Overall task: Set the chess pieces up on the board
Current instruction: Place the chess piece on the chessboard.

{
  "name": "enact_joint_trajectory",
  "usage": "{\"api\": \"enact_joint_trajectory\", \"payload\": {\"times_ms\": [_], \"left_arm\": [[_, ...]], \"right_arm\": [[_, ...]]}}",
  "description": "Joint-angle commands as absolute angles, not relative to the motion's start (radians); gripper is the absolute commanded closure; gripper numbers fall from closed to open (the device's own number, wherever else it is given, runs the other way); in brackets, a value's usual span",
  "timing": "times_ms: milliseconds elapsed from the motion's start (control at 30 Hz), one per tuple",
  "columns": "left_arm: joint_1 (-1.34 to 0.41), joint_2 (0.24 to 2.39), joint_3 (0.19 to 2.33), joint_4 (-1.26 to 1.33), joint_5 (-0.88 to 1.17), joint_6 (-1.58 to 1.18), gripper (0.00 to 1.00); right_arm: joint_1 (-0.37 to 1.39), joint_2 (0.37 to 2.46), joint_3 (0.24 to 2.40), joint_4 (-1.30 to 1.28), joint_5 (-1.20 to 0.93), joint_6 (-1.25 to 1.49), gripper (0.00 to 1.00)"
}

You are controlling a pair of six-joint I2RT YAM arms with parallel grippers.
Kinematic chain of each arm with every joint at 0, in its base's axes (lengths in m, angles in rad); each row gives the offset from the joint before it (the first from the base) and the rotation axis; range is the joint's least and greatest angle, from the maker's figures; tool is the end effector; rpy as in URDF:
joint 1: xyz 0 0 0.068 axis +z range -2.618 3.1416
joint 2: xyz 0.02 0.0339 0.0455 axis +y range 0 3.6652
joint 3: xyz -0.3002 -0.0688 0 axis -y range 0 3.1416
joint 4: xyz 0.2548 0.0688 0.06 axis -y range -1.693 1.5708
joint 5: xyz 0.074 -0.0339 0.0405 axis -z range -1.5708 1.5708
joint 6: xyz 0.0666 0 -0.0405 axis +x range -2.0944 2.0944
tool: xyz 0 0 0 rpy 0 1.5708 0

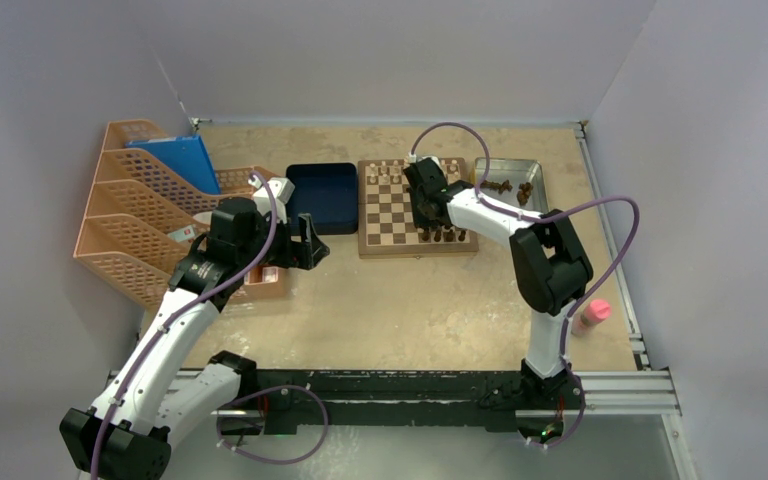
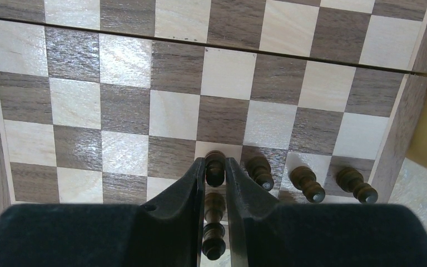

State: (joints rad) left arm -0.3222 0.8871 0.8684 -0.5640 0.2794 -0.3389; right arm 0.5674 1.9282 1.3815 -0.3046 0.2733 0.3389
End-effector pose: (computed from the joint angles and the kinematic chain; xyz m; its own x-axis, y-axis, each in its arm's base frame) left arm 0.1853 -0.0812 0.3255 -0.6661 -0.1145 -0.7370 0.3195 0.8491 -0.4207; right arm 0.4017 0.2347 0.2096 -0.7204 -0.0795 -0.6890 -0.1357 0.9904 0.0276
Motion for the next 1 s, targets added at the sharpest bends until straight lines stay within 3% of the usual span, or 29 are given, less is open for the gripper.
{"api": "enact_joint_trajectory", "payload": {"times_ms": [0, 633, 967], "left_arm": [[-0.326, 0.873, 0.867, -0.544, 0.272, -0.337, 0.17], [-0.327, 0.87, 0.867, -0.543, 0.275, -0.337, 0.17], [-0.327, 0.869, 0.867, -0.542, 0.282, -0.336, 0.17]], "right_arm": [[0.573, 1.898, 1.422, -0.324, 0.294, 0.332, 0.78], [0.564, 1.848, 1.53, -0.31, 0.334, 0.355, 0.71], [0.551, 1.941, 1.573, -0.304, 0.305, 0.334, 0.81]]}}
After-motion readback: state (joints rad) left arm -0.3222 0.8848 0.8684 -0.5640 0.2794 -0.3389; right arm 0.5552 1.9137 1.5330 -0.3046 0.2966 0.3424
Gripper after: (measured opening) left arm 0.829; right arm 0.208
